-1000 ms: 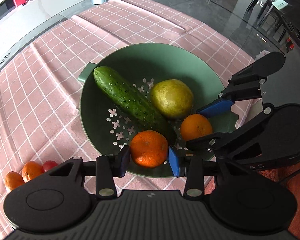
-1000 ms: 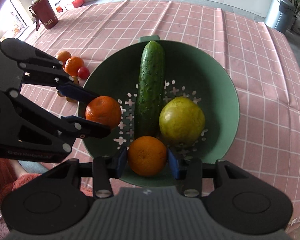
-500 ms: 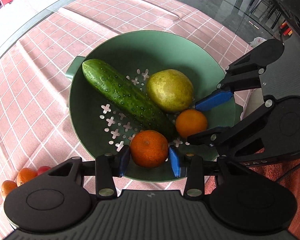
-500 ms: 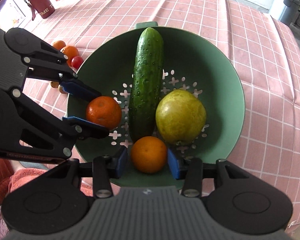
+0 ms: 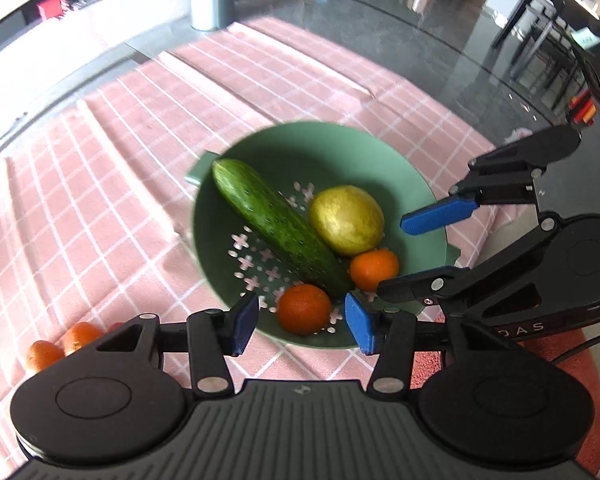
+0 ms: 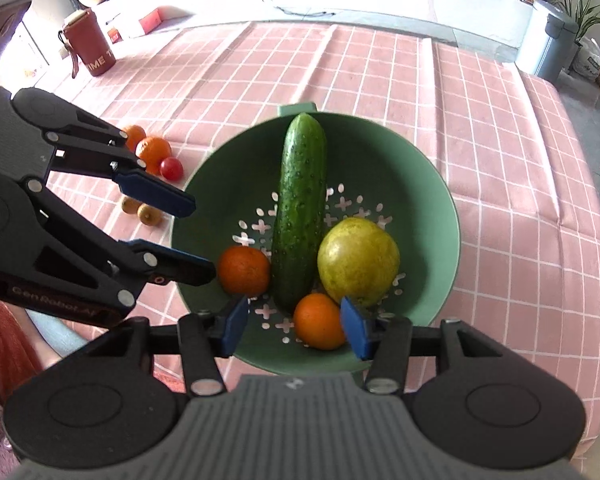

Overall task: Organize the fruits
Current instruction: 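Move both open tools back to the remaining oranges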

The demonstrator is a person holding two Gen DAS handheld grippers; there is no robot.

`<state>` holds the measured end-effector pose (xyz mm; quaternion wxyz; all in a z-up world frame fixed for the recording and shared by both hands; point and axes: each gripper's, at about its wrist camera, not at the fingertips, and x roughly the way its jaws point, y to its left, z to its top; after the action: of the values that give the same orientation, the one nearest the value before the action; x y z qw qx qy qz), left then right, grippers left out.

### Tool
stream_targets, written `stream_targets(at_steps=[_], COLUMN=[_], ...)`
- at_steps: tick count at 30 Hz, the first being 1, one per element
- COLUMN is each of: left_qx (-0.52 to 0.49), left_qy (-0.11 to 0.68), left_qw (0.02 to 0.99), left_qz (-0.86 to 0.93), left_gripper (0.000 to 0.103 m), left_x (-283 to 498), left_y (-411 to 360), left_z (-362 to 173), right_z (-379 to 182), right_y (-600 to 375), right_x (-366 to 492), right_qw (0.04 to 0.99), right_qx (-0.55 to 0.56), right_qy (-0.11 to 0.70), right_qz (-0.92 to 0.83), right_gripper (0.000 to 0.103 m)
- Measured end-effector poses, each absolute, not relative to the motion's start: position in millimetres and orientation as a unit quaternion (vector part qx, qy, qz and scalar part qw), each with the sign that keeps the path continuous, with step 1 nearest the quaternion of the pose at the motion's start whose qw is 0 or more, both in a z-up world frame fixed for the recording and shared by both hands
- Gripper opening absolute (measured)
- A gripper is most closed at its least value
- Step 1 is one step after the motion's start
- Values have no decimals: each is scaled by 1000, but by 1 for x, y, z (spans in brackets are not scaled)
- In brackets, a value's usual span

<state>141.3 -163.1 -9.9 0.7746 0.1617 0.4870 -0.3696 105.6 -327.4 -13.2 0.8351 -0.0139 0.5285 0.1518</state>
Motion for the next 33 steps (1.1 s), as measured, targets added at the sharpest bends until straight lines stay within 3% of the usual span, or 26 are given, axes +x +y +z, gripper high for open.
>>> stream_targets(at_steps=[16, 20, 33], left_qx=[42, 11, -24], left_qy=[412, 416, 427], left_qw=[879, 885, 886], left_qz=[-236, -210, -177], left_gripper=[59, 59, 57], left_x=[144, 153, 176], left_y=[-23, 4, 51], left_z=[31, 18, -41], right_z=[16, 5, -45], right_y=[-238, -207, -143], right_x=[87, 95, 153], right_qw=[903, 902, 893], right_qx=[74, 77, -7], right_qy=[389, 384, 399], right_qz=[167, 184, 206], right_gripper=[45, 41, 41])
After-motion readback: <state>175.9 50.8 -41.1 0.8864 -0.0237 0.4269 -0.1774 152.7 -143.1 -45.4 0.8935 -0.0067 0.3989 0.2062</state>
